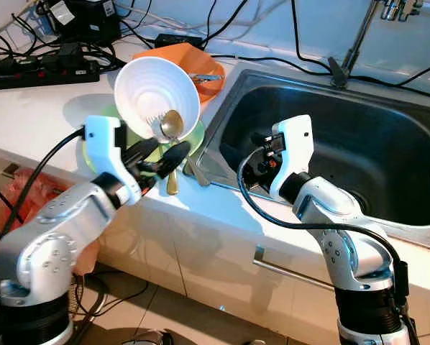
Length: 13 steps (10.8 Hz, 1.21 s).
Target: Kitchen organization
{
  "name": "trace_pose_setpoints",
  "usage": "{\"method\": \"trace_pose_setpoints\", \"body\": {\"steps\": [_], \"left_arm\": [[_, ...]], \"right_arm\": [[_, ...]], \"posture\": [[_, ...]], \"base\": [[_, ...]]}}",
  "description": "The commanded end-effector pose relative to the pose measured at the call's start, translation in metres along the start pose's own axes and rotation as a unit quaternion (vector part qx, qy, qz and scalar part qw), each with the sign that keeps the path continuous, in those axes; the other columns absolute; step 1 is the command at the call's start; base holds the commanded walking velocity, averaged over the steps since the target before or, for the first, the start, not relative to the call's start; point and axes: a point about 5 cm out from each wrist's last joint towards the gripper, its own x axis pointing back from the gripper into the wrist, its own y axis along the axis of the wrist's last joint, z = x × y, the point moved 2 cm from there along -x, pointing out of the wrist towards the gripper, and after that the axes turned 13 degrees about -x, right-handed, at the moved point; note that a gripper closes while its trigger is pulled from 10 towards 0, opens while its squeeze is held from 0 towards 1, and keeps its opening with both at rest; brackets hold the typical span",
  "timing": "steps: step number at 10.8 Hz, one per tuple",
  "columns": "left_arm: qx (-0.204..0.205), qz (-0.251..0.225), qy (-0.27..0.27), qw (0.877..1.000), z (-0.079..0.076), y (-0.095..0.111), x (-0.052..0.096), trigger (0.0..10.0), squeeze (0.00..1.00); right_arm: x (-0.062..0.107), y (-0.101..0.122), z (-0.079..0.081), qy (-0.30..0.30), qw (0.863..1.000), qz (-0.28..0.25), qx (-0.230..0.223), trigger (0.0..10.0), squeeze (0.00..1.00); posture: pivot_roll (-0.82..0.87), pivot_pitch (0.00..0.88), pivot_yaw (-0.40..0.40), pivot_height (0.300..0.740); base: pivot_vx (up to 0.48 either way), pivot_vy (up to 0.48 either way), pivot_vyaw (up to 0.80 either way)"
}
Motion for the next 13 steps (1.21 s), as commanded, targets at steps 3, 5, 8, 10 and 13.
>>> {"method": "trace_pose_setpoints", "body": {"steps": [3,5,8,10,13], "left_arm": [[0.043,0.042,0.027,0.998,0.004,-0.012,-0.001,10.0,0.00],[0.063,0.064,0.025,0.996,0.002,-0.019,-0.007,10.0,0.00],[0.067,0.090,0.032,0.993,0.006,-0.023,-0.018,10.0,0.00],[0.078,0.101,0.045,0.991,0.012,-0.025,-0.025,10.0,0.00],[0.115,0.129,0.055,0.983,0.019,-0.034,-0.032,10.0,0.00]], "right_arm": [[-0.003,0.000,0.003,0.007,1.000,0.003,0.003,10.0,0.00],[-0.002,0.000,0.004,0.009,1.000,0.002,0.003,10.0,0.00],[-0.001,-0.001,0.006,0.008,1.000,0.000,0.001,10.0,0.00],[0.001,-0.002,0.006,0.003,1.000,-0.003,-0.001,10.0,0.00],[0.002,-0.004,0.007,-0.001,1.000,-0.006,-0.005,10.0,0.00]], "posture": [[0.10,0.074,-0.025,0.740],[0.09,0.073,-0.014,0.740],[0.08,0.077,0.002,0.740],[0.07,0.077,0.016,0.740],[0.07,0.076,0.029,0.740]], "base": [[0.000,0.000,0.00],[0.000,0.000,0.00],[0.000,0.000,0.00],[0.000,0.000,0.00],[0.000,0.000,0.00]]}}
